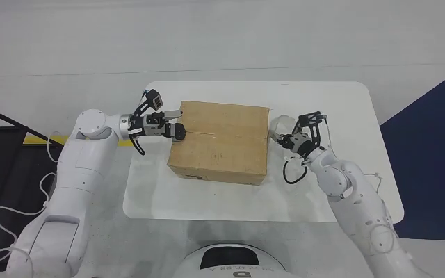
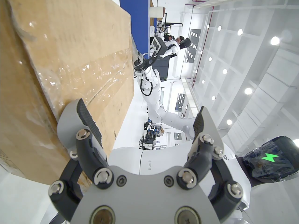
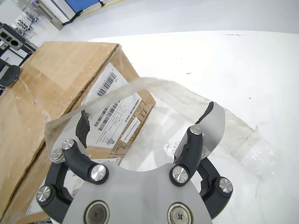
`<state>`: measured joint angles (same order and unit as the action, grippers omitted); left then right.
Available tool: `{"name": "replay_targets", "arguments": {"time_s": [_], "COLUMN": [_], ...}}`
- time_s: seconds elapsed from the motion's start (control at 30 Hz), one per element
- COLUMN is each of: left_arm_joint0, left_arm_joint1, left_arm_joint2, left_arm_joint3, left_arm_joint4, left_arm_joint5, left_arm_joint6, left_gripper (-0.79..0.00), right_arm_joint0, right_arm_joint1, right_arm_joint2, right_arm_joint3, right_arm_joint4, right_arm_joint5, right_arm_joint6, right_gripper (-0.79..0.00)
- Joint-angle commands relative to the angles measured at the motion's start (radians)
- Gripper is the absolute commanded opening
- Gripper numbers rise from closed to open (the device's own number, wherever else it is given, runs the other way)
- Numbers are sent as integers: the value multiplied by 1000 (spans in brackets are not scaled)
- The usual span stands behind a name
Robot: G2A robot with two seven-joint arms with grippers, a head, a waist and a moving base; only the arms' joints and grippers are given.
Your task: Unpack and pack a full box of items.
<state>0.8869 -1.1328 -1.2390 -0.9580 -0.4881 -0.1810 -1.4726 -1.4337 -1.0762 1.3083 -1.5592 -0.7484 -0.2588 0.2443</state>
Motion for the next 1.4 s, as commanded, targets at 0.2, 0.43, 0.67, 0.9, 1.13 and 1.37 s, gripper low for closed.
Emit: {"name": "replay_targets", "arguments": {"time_s": [0.2, 0.43, 0.67, 0.9, 1.13, 1.37], "left_arm_joint0": [0, 0, 0, 0, 0, 0], "left_arm_joint1": [0, 0, 0, 0, 0, 0], "left_arm_joint2": [0, 0, 0, 0, 0, 0], "left_arm_joint3": [0, 0, 0, 0, 0, 0], "left_arm_joint4": [0, 0, 0, 0, 0, 0], "left_arm_joint5": [0, 0, 0, 0, 0, 0], "left_arm_joint6": [0, 0, 0, 0, 0, 0], "left_gripper": [0, 0, 0, 0, 0, 0], "right_arm_joint0": [-48, -195, -305, -311, -293, -251], "right_arm_joint1": [2, 20, 35, 28, 24, 19], "right_arm_joint2": [55, 227, 279, 197, 141, 79], "right_arm_joint3": [-11, -39, -93, -163, -186, -204], "right_arm_joint4": [36, 122, 10, -138, -222, -270], "right_arm_joint5": [-15, -69, -132, -73, -54, -66], "right_arm_joint6": [-71, -140, -25, -12, 26, 70], "right_gripper": [0, 0, 0, 0, 0, 0]}}
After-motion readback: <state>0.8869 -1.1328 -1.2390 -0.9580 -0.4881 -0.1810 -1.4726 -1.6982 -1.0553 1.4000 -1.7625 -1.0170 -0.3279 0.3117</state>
